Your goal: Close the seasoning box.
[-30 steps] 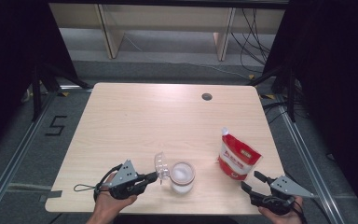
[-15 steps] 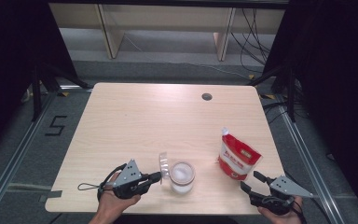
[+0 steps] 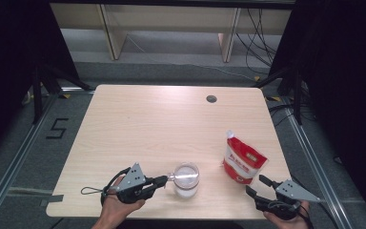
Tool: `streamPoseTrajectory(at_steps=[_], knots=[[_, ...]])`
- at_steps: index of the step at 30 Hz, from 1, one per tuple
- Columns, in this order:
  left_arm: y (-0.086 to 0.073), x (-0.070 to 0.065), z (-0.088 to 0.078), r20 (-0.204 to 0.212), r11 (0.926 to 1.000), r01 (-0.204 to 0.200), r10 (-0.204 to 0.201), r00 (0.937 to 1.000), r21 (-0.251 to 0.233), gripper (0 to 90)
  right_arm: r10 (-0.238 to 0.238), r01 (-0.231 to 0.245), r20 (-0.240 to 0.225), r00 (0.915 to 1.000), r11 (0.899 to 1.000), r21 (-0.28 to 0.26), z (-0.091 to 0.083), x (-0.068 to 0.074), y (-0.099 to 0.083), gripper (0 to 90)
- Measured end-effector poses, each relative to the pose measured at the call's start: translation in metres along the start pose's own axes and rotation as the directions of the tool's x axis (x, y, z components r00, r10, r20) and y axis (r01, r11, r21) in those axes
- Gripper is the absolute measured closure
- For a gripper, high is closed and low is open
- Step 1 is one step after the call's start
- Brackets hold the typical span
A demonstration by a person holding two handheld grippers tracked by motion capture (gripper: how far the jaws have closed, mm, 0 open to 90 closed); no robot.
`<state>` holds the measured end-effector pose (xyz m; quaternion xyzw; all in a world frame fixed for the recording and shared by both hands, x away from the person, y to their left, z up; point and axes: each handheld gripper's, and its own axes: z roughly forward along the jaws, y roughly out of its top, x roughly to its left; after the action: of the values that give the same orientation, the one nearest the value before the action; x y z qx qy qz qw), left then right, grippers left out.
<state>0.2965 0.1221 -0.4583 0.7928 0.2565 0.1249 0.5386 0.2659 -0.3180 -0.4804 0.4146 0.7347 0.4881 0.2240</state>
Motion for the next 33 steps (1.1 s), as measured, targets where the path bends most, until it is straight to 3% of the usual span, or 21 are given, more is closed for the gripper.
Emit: streamPoseTrajectory(at_steps=[1, 2, 3, 4, 6, 10, 14, 15, 16, 20, 21, 22, 23, 28, 33], knots=[[-0.001, -0.001, 0.000, -0.001, 0.9998, 0.022, -0.022, 0.9998, -0.001, 85.7, -0.001, 0.001, -0.001, 1.0000, 1.000, 0.000, 0.000, 0.000, 0.000, 34.2], [-0.001, 0.001, 0.000, 0.006, 1.0000, 0.000, 0.000, 1.0000, 0.001, 84.8, -0.033, 0.033, 0.001, 0.9995, 0.999, -0.011, 0.001, -0.002, 0.000, 34.1], [-0.001, 0.001, 0.000, 0.006, 1.0000, 0.000, 0.000, 1.0000, 0.001, 83.4, -0.034, 0.034, 0.001, 0.9994, 0.999, -0.011, 0.001, -0.002, 0.001, 34.1], [-0.002, 0.000, 0.000, 0.004, 0.9993, 0.038, -0.038, 0.9993, -0.003, 81.1, -0.030, 0.030, -0.004, 0.9995, 0.999, -0.010, 0.001, -0.002, 0.001, 34.1], [-0.003, 0.002, -0.001, 0.010, 0.9997, 0.024, -0.024, 0.9997, -0.004, 76.7, -0.034, 0.034, -0.004, 0.9994, 0.999, -0.012, 0.001, -0.002, 0.001, 34.1], [-0.004, 0.003, -0.004, -0.005, 0.9991, 0.042, -0.042, 0.9991, -0.008, 60.8, -0.017, 0.017, -0.009, 0.9998, 1.000, -0.017, 0.001, 0.000, 0.001, 34.0], [-0.004, 0.005, -0.007, -0.026, 0.9971, 0.076, -0.076, 0.9968, 0.005, 41.4, -0.039, 0.039, 0.000, 0.9992, 0.999, -0.018, 0.002, -0.001, 0.001, 34.0], [-0.005, 0.005, -0.008, -0.035, 0.9962, 0.087, -0.087, 0.9956, 0.006, 38.0, -0.001, 0.001, -0.007, 1.0000, 1.000, -0.010, 0.001, 0.002, 0.001, 34.0], [-0.005, 0.006, -0.008, -0.041, 0.9965, 0.083, -0.083, 0.9957, 0.008, 35.8, -0.029, 0.029, -0.008, 0.9995, 1.000, -0.011, 0.002, -0.001, 0.002, 34.0], [-0.006, 0.006, -0.009, -0.052, 0.9959, 0.089, -0.088, 0.9948, 0.018, 28.8, -0.014, 0.014, -0.003, 0.9999, 1.000, -0.002, 0.002, 0.001, 0.002, 34.0], [-0.007, 0.008, -0.010, -0.047, 0.9978, 0.061, -0.060, 0.9971, 0.026, 27.1, -0.035, 0.035, -0.002, 0.9994, 0.999, -0.012, 0.003, -0.001, 0.002, 33.9], [-0.008, 0.009, -0.011, -0.052, 0.9978, 0.060, -0.058, 0.9970, 0.030, 26.0, -0.036, 0.036, -0.002, 0.9994, 0.999, -0.012, 0.003, -0.001, 0.002, 33.9], [-0.009, 0.008, -0.010, -0.055, 0.9946, 0.101, -0.100, 0.9935, 0.021, 24.7, -0.036, 0.036, -0.003, 0.9994, 0.999, -0.013, 0.003, -0.001, 0.002, 33.9], [-0.015, 0.009, -0.013, -0.076, 0.9938, 0.105, -0.102, 0.9919, 0.037, 17.5, -0.038, 0.038, -0.003, 0.9993, 0.999, -0.014, 0.004, -0.001, 0.002, 33.1], [-0.020, 0.009, -0.016, -0.076, 0.9932, 0.106, -0.102, 0.9919, 0.048, 16.1, -0.012, 0.012, -0.007, 0.9999, 1.000, -0.012, 0.004, 0.001, 0.002, 31.5]])
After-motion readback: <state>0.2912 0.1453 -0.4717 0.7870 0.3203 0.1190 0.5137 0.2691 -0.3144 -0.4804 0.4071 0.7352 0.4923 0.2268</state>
